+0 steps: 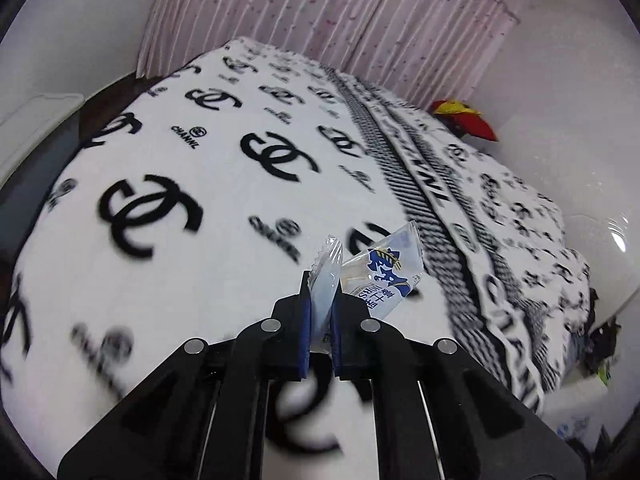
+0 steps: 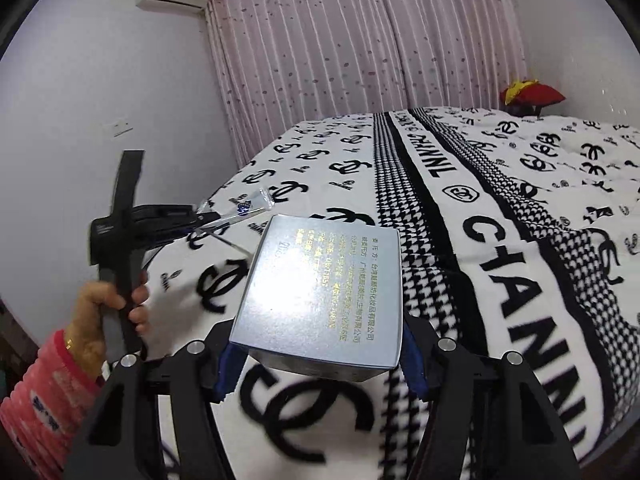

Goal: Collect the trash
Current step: 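Carry wrapper and white box over the bucket and open both tools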

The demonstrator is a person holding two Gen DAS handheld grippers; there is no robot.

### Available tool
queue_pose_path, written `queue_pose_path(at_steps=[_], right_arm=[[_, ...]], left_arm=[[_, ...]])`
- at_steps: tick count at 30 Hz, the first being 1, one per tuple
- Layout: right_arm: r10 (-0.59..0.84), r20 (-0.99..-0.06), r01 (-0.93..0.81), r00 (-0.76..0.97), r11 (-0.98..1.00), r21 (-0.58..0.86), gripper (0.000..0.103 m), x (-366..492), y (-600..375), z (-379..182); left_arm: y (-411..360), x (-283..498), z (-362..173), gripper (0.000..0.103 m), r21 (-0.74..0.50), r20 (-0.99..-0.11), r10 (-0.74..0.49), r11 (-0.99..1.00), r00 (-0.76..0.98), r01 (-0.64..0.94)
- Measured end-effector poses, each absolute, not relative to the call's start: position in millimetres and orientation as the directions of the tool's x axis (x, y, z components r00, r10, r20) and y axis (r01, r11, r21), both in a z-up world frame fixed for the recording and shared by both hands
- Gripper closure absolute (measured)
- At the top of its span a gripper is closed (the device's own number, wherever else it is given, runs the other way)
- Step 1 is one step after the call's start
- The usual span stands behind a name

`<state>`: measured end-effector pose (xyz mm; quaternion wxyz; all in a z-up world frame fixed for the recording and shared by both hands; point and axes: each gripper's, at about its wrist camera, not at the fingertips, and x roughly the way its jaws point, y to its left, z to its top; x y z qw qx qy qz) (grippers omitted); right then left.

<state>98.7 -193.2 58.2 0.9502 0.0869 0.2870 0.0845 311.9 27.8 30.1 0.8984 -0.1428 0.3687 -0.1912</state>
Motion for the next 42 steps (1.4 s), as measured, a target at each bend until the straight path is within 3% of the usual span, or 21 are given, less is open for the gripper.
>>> queue_pose_path(at_steps=[11,21,34,42], right_arm=[[0.231,-0.527,-0.166,0.818,0.972,0.169,0.040,-5.8,-188.5,64.6],[0.241,-0.644,-0.197,0.726,0.970,0.141,0.040,-68.8,-190.3,10.4],[0.248,-0.831,-0.212,0.498,0.964,0.161,0.040,-91.2,-177.2,-101.5],[0.273,-0.906,-0.206,0.324,0.955,0.214,0.040,-84.3,-169.6,-160.1]], left_arm=[[39.9,103.2,56.5,0.096,-0.240,-0.560,-0.379,0.925,0.736,0.294],[28.2,-20.1,-6.3,0.096,-0.156,-0.681,-0.363,0.920,0.636,0.359],[-12.1,-51.1,-130.4,0.096,-0.122,-0.880,-0.299,0.893,0.368,0.432],[-35.5,-44.2,-179.0,0.096,-0.082,-0.944,-0.211,0.894,0.253,0.440]])
